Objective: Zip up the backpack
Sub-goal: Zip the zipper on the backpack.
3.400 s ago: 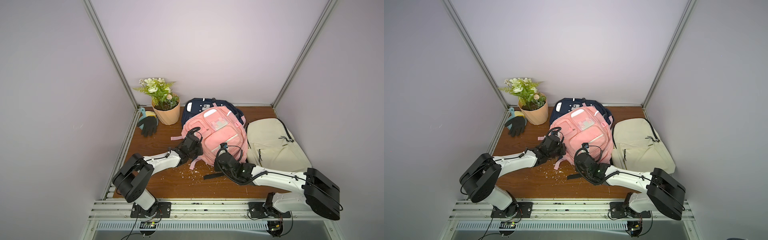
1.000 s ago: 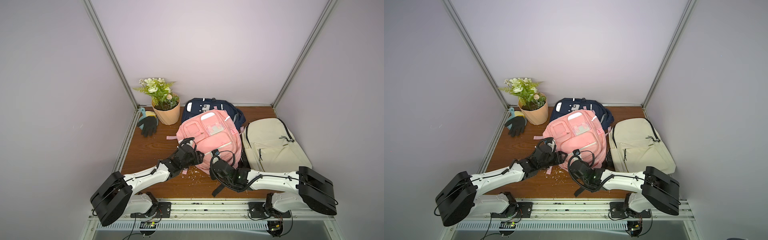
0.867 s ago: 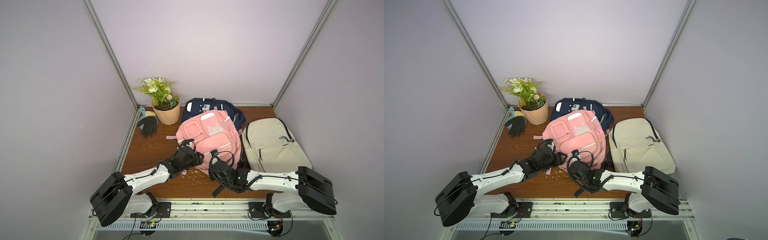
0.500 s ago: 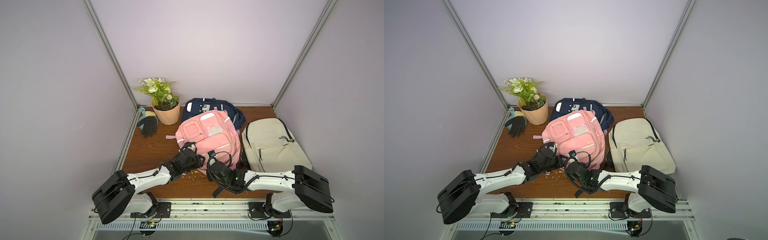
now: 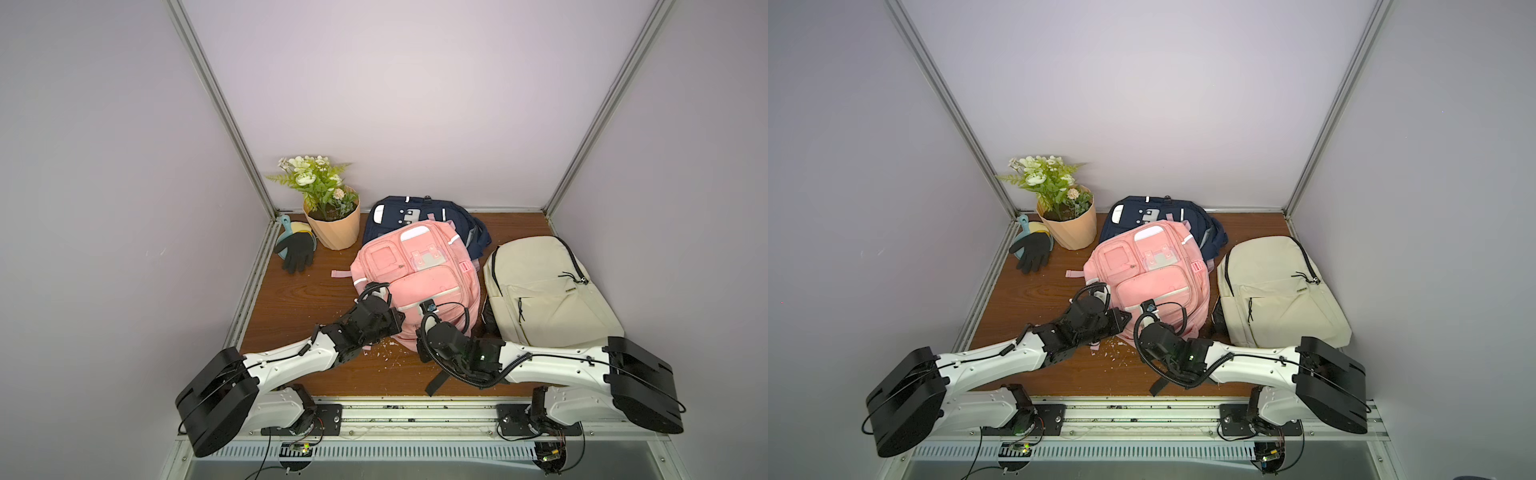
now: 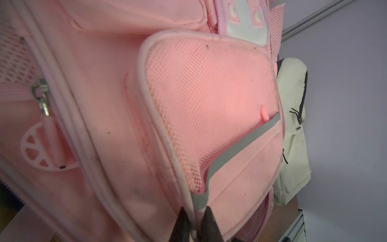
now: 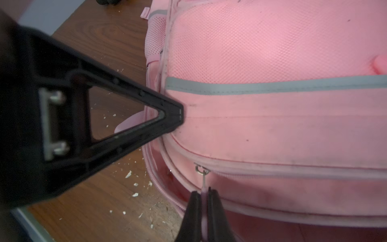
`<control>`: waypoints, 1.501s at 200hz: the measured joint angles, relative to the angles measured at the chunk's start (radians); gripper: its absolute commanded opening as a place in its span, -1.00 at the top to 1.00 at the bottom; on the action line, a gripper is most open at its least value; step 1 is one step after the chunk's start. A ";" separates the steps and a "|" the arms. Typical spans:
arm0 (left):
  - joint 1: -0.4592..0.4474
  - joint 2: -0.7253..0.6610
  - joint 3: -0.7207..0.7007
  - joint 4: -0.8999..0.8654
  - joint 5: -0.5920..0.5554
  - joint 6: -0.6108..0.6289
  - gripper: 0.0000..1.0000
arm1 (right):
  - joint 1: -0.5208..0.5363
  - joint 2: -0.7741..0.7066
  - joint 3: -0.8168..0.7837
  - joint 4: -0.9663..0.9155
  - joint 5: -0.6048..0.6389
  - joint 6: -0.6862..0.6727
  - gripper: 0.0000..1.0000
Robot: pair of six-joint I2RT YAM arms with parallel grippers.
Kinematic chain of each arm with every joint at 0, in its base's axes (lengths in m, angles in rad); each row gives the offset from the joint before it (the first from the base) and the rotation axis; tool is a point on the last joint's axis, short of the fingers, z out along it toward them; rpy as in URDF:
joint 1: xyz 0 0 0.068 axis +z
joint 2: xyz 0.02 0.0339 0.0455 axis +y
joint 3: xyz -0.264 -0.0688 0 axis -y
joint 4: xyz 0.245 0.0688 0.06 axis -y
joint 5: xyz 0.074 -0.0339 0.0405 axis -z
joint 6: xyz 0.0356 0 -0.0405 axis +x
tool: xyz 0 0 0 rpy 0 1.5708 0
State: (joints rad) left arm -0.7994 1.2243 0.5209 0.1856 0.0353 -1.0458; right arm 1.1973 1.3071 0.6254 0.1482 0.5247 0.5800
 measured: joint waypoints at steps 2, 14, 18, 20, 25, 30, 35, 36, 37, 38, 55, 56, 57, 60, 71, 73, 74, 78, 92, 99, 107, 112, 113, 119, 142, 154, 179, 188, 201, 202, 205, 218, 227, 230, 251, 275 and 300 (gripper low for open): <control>0.001 -0.002 0.000 -0.002 0.004 0.000 1.00 | -0.003 -0.007 -0.003 0.000 0.000 0.004 1.00; 0.009 -0.014 0.000 -0.010 0.010 0.005 1.00 | -0.018 -0.044 -0.021 -0.007 -0.004 0.012 1.00; 0.010 -0.017 0.000 -0.011 0.013 0.005 1.00 | -0.023 -0.054 -0.026 -0.007 -0.007 0.015 1.00; 0.011 -0.018 0.000 -0.012 0.012 0.007 1.00 | -0.026 -0.061 -0.030 -0.008 -0.008 0.015 1.00; 0.012 -0.023 0.000 -0.014 0.012 0.008 1.00 | -0.033 -0.073 -0.035 -0.011 -0.009 0.019 1.00; 0.013 -0.026 0.000 -0.018 0.012 0.011 1.00 | -0.043 -0.087 -0.042 -0.017 -0.011 0.023 1.00; 0.014 -0.030 0.000 -0.023 0.010 0.014 1.00 | -0.052 -0.098 -0.047 -0.021 -0.013 0.026 1.00; 0.015 -0.031 0.000 -0.024 0.010 0.014 1.00 | -0.055 -0.100 -0.049 -0.022 -0.014 0.027 1.00; 0.015 -0.031 0.000 -0.025 0.009 0.014 1.00 | -0.056 -0.102 -0.050 -0.022 -0.014 0.027 1.00; 0.015 -0.032 0.000 -0.026 0.009 0.015 1.00 | -0.058 -0.104 -0.051 -0.023 -0.014 0.027 1.00; 0.024 -0.037 0.000 -0.043 0.002 0.027 1.00 | -0.086 -0.119 -0.062 -0.041 -0.014 0.033 1.00; 0.024 -0.037 0.000 -0.044 0.002 0.027 1.00 | -0.088 -0.120 -0.063 -0.042 -0.014 0.034 1.00; 0.024 -0.037 0.000 -0.046 0.001 0.028 1.00 | -0.089 -0.120 -0.063 -0.042 -0.014 0.034 1.00; 0.025 -0.038 0.000 -0.049 0.000 0.029 1.00 | -0.092 -0.120 -0.064 -0.045 -0.014 0.036 1.00; 0.027 -0.038 -0.002 -0.060 -0.004 0.031 1.00 | -0.102 -0.120 -0.064 -0.060 -0.011 0.043 1.00; 0.027 -0.038 -0.003 -0.062 -0.004 0.031 1.00 | -0.103 -0.120 -0.064 -0.064 -0.010 0.045 1.00; 0.027 -0.039 -0.003 -0.062 -0.005 0.032 1.00 | -0.104 -0.120 -0.064 -0.064 -0.009 0.047 1.00; 0.027 -0.039 -0.004 -0.064 -0.007 0.033 1.00 | -0.106 -0.120 -0.064 -0.069 -0.008 0.048 1.00; 0.028 -0.045 -0.010 -0.071 -0.013 0.034 1.00 | -0.117 -0.121 -0.064 -0.089 -0.002 0.061 1.00; 0.028 -0.050 -0.014 -0.075 -0.017 0.036 1.00 | -0.127 -0.124 -0.064 -0.099 0.000 0.070 1.00; 0.029 -0.053 -0.017 -0.080 -0.021 0.038 1.00 | -0.143 -0.130 -0.066 -0.109 0.000 0.078 1.00; 0.029 -0.053 -0.017 -0.083 -0.024 0.040 1.00 | -0.156 -0.138 -0.069 -0.114 -0.003 0.083 1.00; 0.029 -0.053 -0.017 -0.083 -0.024 0.041 1.00 | -0.161 -0.140 -0.071 -0.115 -0.005 0.084 1.00; 0.030 -0.053 -0.018 -0.085 -0.026 0.044 1.00 | -0.182 -0.155 -0.079 -0.117 -0.011 0.090 1.00; 0.032 -0.053 -0.019 -0.086 -0.025 0.063 0.95 | -0.257 -0.211 -0.111 -0.120 -0.042 0.096 1.00; 0.033 -0.053 -0.019 -0.087 -0.025 0.079 0.82 | -0.270 -0.219 -0.112 -0.120 -0.060 0.090 1.00; 0.035 -0.060 -0.019 -0.101 -0.028 0.142 0.35 | -0.275 -0.220 -0.109 -0.119 -0.088 0.055 1.00; 0.035 -0.068 -0.019 -0.121 -0.042 0.188 0.13 | -0.278 -0.221 -0.109 -0.119 -0.093 0.039 1.00; 0.029 -0.082 -0.012 -0.165 -0.073 0.250 -0.24 | -0.284 -0.230 -0.109 -0.123 -0.103 0.018 1.00; 0.027 -0.084 -0.011 -0.170 -0.079 0.259 -0.27 | -0.285 -0.232 -0.109 -0.123 -0.104 0.017 1.00; 0.025 -0.085 -0.007 -0.177 -0.088 0.261 -0.32 | -0.286 -0.235 -0.109 -0.124 -0.106 0.012 1.00; -0.004 -0.089 0.022 -0.213 -0.131 0.343 -0.43 | -0.290 -0.253 -0.108 -0.124 -0.121 -0.004 1.00; -0.036 -0.088 0.050 -0.214 -0.143 0.407 -0.45 | -0.290 -0.263 -0.105 -0.126 -0.131 -0.014 1.00; -0.046 -0.088 0.058 -0.212 -0.146 0.427 -0.45 | -0.290 -0.267 -0.103 -0.127 -0.135 -0.017 1.00; -0.110 -0.071 0.103 -0.159 -0.156 0.562 -0.48 | -0.290 -0.275 -0.090 -0.132 -0.158 -0.031 1.00; -0.156 -0.008 0.113 -0.063 -0.158 0.709 -0.65 | -0.291 -0.283 -0.081 -0.143 -0.182 -0.038 1.00; -0.174 0.078 0.120 -0.003 -0.153 0.829 -0.63 | -0.294 -0.286 -0.063 -0.155 -0.202 -0.041 1.00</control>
State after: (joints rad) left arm -0.9730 1.3022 0.6411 0.1825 -0.1177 -0.2169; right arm 0.9028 1.0210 0.5621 -0.0067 0.3229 0.5388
